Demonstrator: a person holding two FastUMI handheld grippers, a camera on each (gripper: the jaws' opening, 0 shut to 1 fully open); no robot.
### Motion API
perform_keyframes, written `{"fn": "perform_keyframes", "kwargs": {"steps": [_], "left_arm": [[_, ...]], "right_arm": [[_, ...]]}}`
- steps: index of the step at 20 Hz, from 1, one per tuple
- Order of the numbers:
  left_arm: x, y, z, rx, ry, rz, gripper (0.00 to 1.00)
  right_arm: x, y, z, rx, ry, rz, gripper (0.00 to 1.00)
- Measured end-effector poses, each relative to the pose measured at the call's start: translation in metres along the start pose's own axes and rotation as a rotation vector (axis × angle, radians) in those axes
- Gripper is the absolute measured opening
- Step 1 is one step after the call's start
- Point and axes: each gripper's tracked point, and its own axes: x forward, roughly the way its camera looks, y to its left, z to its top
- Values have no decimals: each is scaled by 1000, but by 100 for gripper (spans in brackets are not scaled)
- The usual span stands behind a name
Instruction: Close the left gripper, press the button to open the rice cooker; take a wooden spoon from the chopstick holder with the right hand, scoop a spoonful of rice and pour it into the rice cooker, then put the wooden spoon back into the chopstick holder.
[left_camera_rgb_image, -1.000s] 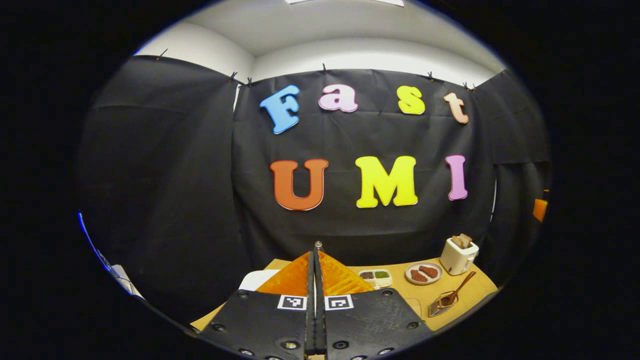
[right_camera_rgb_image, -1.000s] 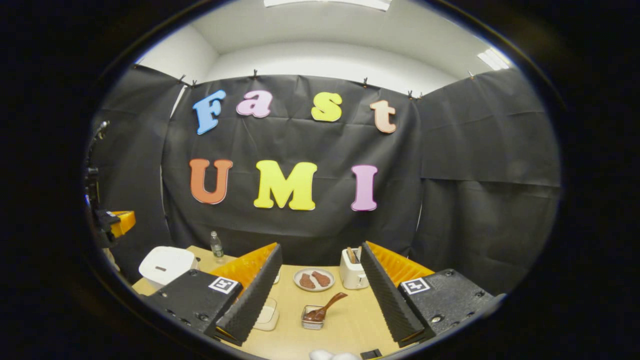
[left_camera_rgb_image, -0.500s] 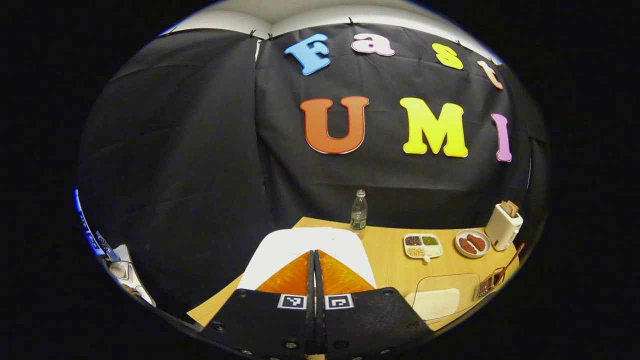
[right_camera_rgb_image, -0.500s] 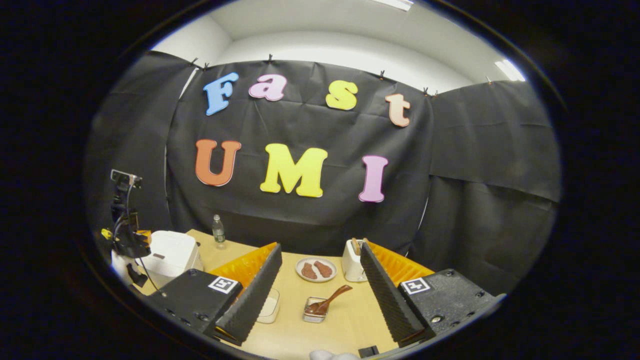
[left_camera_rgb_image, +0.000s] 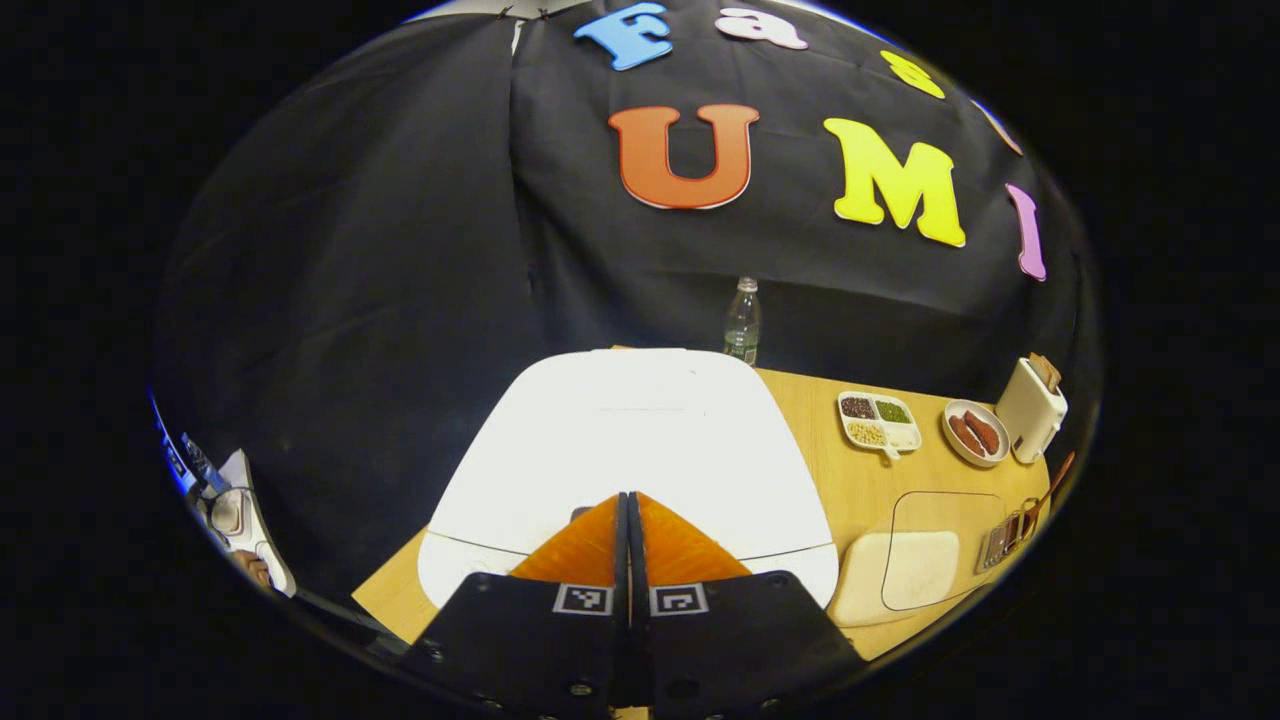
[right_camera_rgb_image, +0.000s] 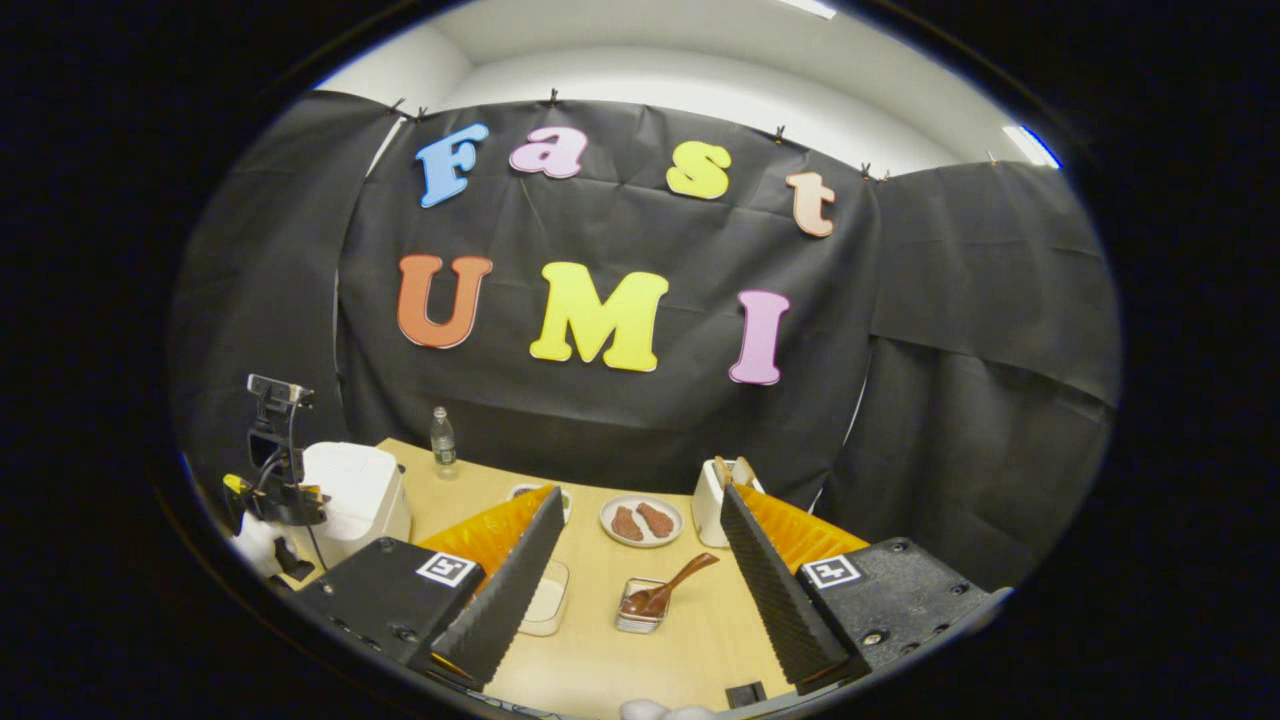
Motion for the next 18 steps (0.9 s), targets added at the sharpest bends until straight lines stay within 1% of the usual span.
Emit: {"fn": "perform_keyframes", "kwargs": {"steps": [1,2,3,4,7,9,10,11,13,14,15,17,18], "left_arm": [[1,0,-7,-7,40,-2,0],[-3,2,0,-24,24,-6,0],[-1,1,-3,-53,58,-12,0],[-3,1,-4,-65,60,-14,0],[1,0,-8,-33,62,-10,0],[0,-1,-2,-15,32,-3,0],[-2,0,5,12,-6,2,0],[-8,2,21,23,-74,11,0],[-27,11,68,54,-251,48,0],[-48,14,99,63,-366,75,0],[-60,11,117,64,-431,71,0],[-91,2,148,46,-513,42,0],[-105,-3,158,40,-532,21,0]], "right_arm": [[1,1,-2,3,7,3,100],[2,2,-3,7,12,6,100],[2,1,-5,10,15,10,100],[2,1,-4,11,15,8,100],[4,1,-8,16,20,14,100],[4,0,-7,22,9,16,100],[3,-2,-5,20,-3,13,100],[2,-4,-1,24,-29,10,100],[-1,-8,11,44,-102,1,100],[-2,-12,14,48,-135,-11,100],[-3,-11,15,53,-160,-9,100],[-4,-10,17,68,-193,0,100],[-4,-11,17,70,-194,-2,100]]}}
